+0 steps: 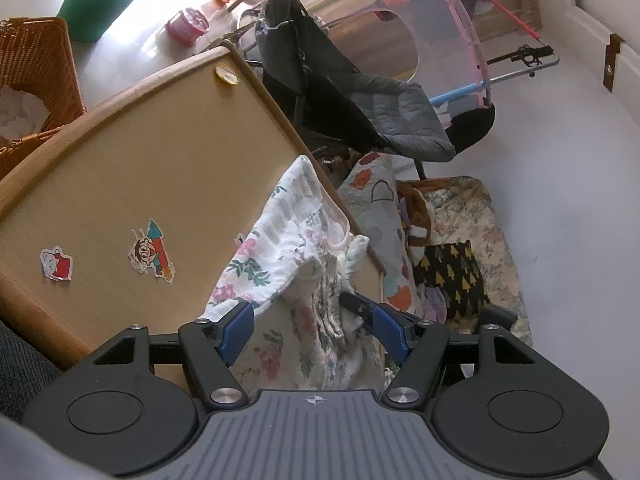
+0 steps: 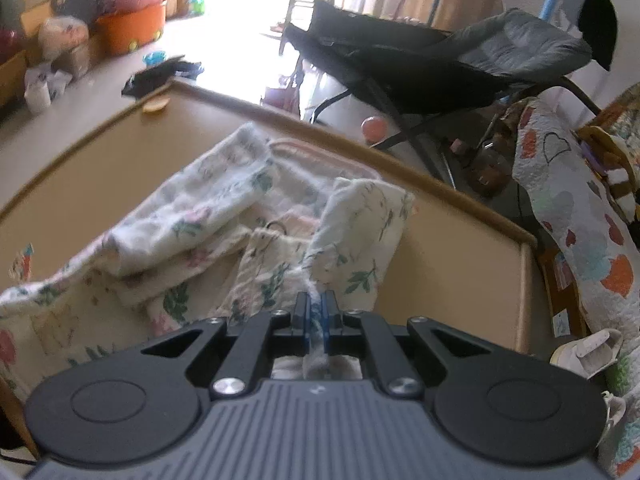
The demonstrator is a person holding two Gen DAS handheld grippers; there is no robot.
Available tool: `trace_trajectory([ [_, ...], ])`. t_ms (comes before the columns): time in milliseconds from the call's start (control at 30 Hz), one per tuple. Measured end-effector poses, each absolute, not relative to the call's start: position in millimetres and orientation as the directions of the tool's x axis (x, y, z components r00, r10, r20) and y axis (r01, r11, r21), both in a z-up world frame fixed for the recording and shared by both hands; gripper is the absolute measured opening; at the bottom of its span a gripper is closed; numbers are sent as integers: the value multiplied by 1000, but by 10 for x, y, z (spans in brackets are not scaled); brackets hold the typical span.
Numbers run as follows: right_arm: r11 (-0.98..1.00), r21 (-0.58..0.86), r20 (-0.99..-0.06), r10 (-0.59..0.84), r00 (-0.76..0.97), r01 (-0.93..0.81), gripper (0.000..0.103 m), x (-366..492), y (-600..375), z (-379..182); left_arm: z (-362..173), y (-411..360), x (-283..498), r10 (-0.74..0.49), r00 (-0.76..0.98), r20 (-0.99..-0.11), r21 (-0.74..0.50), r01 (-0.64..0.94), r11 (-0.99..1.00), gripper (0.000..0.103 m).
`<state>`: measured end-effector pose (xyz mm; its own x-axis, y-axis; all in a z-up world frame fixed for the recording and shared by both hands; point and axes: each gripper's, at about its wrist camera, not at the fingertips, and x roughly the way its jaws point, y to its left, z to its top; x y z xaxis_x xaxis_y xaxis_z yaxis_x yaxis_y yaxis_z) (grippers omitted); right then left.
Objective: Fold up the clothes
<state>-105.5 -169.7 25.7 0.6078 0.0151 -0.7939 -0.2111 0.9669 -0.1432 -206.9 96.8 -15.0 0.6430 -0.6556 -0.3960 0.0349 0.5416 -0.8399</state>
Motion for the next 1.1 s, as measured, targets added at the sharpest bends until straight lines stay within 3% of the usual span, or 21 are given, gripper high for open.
trace_trajectory([
  [400,964,-141,-795,25,606,-225,11,-1076,-1614,228,-164,945,-2065,-658,636,-404,-837,33,546,68],
  [500,967,-117,-796,44,604,-225,16,-1079,-1632,285,-164,938,-2062,-657,635,-407,-835,33,549,69],
  [667,974,-38,-764,116,634,-223,33,-1146,-1730,473,-167,933,-2062,-654,636,-410,-834,30,551,69],
  [833,982,-2,-731,128,671,-190,37,-1188,-1868,604,-165,912,-2057,-651,631,-421,-827,27,561,69],
  [1100,979,107,-803,188,566,-173,39,-1090,-1948,283,-165,874,-2051,-642,626,-442,-812,25,583,69],
])
